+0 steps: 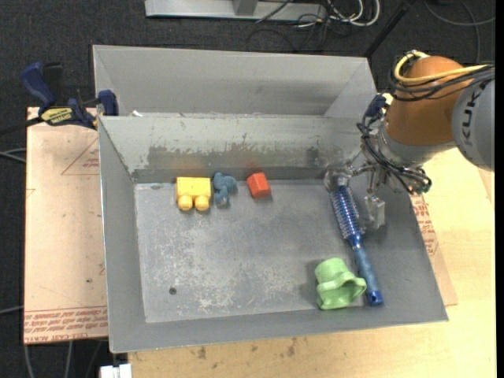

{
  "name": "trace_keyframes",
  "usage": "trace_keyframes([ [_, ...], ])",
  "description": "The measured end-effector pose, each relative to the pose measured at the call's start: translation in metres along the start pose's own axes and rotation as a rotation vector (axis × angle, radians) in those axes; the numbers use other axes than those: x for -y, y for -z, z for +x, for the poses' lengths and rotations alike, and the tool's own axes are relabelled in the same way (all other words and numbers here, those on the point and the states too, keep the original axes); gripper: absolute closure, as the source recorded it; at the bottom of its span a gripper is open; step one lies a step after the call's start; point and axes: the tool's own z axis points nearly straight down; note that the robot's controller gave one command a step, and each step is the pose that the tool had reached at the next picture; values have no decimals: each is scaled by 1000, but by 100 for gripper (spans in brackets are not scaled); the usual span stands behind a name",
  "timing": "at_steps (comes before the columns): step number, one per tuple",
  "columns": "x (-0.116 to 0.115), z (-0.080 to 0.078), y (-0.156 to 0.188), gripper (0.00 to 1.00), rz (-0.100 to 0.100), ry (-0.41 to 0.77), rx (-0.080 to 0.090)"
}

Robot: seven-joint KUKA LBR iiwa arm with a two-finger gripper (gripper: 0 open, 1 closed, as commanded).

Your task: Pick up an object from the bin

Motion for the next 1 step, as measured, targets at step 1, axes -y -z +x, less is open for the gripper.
trace_keyframes([
  [1, -6, -6, -11, 0, -9, 588, 8],
])
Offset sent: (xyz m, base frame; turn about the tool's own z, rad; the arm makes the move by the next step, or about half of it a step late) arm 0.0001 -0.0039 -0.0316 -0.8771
